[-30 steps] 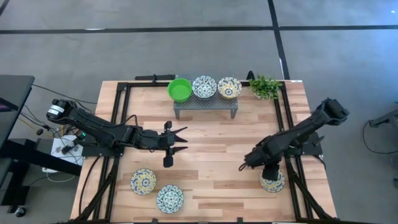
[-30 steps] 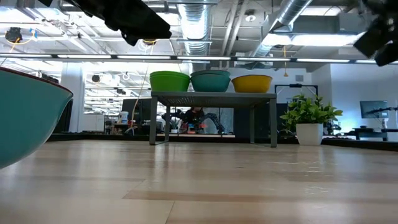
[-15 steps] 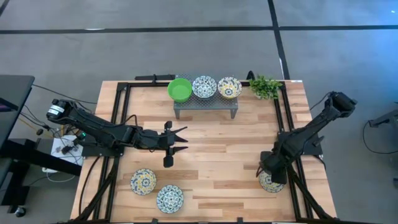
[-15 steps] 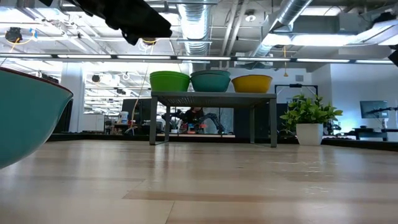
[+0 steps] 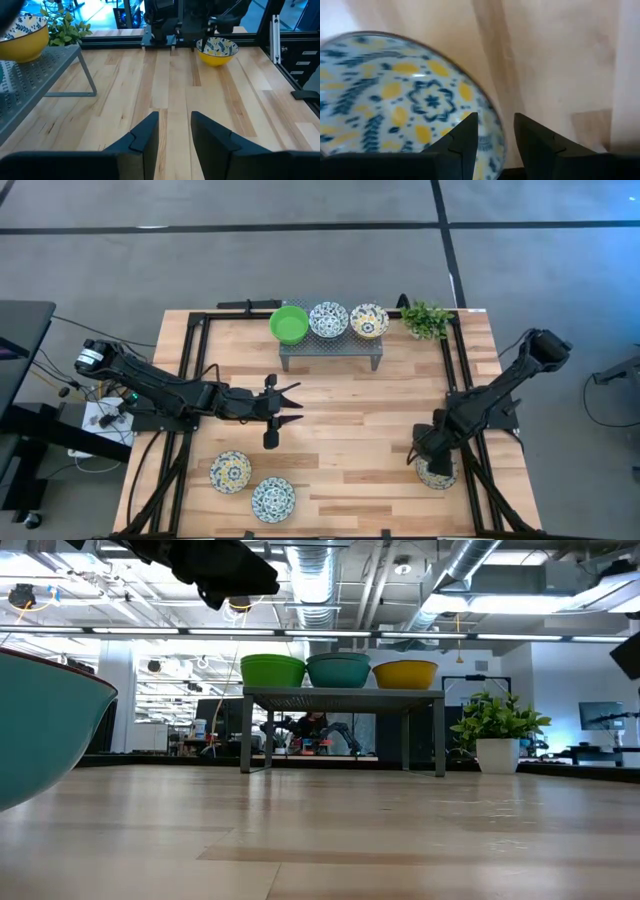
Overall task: Pick & Place Mini bowls
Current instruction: Stack the right yellow patterned bowl on top of the yellow patterned bowl on the shelf
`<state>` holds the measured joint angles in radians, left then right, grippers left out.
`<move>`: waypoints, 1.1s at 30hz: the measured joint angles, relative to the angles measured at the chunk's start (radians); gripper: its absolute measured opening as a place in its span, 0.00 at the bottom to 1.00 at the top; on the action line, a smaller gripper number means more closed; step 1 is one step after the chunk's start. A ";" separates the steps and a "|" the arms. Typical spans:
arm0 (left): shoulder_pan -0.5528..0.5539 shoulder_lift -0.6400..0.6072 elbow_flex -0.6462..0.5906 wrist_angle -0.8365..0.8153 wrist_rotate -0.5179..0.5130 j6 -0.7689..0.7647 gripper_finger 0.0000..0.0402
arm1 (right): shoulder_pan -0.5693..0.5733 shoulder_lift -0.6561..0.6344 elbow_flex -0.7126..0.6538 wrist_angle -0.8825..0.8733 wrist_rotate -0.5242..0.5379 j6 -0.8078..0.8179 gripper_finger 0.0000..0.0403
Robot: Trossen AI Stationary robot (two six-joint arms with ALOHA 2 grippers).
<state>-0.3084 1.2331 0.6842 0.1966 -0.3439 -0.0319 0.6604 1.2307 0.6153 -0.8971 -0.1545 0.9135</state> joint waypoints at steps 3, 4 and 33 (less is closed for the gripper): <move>0.000 0.000 0.000 0.005 0.000 0.000 0.29 | -0.007 0.012 -0.002 -0.006 0.039 0.001 0.29; 0.000 0.000 0.000 0.006 0.000 0.000 0.29 | -0.009 0.016 0.000 -0.012 0.051 -0.001 0.27; 0.000 -0.001 0.000 0.007 0.000 0.053 0.29 | -0.620 -0.009 0.657 -0.238 0.522 -0.599 0.02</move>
<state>-0.3088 1.2320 0.6842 0.2039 -0.3437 0.0214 0.0400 1.2217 1.2725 -1.1351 0.3670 0.3146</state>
